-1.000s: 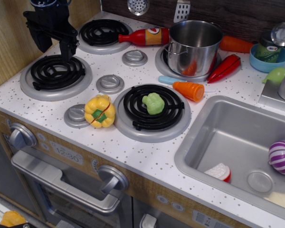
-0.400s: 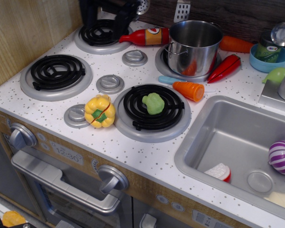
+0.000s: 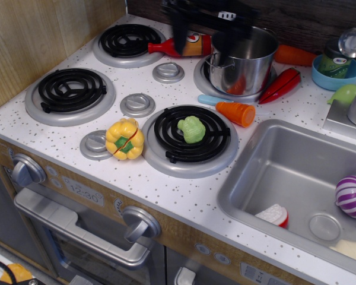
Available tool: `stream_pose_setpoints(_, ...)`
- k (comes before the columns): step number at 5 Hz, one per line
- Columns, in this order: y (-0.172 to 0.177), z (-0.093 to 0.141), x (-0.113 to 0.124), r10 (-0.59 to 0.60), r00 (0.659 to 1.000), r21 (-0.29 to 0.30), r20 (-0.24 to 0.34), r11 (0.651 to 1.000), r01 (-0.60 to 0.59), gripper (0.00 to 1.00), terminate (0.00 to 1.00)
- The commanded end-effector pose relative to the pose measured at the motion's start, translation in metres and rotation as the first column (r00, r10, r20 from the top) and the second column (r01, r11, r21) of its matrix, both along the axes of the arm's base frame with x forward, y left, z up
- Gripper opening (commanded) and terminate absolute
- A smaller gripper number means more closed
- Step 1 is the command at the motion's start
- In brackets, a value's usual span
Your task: Put broccoli in pot or pan
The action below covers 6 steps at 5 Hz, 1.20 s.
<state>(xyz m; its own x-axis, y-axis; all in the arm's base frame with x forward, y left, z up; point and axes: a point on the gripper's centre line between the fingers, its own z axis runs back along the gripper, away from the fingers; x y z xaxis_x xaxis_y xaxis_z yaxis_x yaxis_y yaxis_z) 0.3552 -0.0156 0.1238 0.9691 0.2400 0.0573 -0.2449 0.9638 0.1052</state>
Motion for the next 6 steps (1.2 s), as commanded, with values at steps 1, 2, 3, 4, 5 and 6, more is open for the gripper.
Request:
stream_pose_setpoints(1, -0.021, -0.013, -0.004, 0.053, 0.997, -0.008, 0.05, 0.999, -0.053, 1.0, 0.0)
stream_pose_setpoints(2, -0.003, -0.033, -0.012, 0.047, 0.998, 0.049, 0.035, 0.998, -0.049, 1.0, 0.0)
stream_pose_setpoints(3, 0.011, -0.045, -0.012, 0.047, 0.998, 0.054, 0.03, 0.997, -0.049, 1.0, 0.0)
stream_pose_setpoints(4, 0.017, -0.056, -0.01, 0.04, 0.998, 0.027, 0.042, 0.999, -0.041, 1.0, 0.0)
stream_pose_setpoints(5, 0.028, -0.068, -0.012, 0.03, 0.998, 0.006, 0.051, 1.0, -0.031, 1.0, 0.0)
stream_pose_setpoints(6, 0.028, -0.078, -0.014, 0.037, 0.998, -0.018, 0.049, 0.999, -0.036, 1.0, 0.0)
